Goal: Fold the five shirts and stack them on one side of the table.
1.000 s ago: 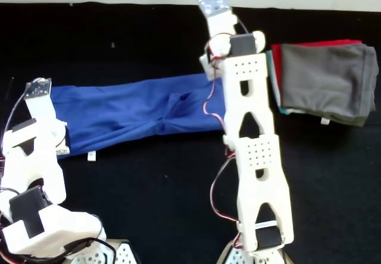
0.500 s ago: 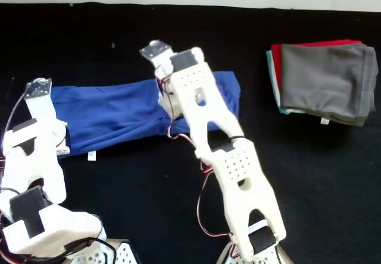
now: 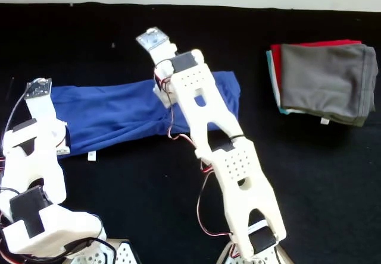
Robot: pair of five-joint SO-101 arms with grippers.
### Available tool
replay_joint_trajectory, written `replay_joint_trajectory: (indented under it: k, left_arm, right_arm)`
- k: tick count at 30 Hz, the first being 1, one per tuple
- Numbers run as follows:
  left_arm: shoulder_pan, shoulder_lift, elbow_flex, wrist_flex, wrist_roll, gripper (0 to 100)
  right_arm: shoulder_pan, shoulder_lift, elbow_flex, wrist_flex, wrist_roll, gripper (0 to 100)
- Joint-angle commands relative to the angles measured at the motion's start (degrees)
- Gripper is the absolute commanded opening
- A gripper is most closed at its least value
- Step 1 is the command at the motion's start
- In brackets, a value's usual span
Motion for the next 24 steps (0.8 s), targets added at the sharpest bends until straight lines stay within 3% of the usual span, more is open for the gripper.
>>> replay_joint_trajectory:
  k: [1, 8, 17, 24]
  left_arm:
    - [-0.22, -0.13, 0.22, -1.41, 0.35, 1]
    - [-0.22, -0.13, 0.22, -1.41, 0.35, 1]
    - [-0.22, -0.13, 0.22, -1.41, 0.35, 1]
    - [-0.31, -0.13, 0.22, -1.41, 0.35, 1]
  right_arm:
    - [-2.24, -6.02, -5.41, 4.97, -0.7, 0.5]
    - [-9.98, -5.14, -8.31, 12.79, -0.7, 0.5]
    - [-9.71, 5.32, -8.92, 12.0, -0.44, 0.5]
    - [-9.71, 0.31, -8.92, 14.9, -0.44, 0.5]
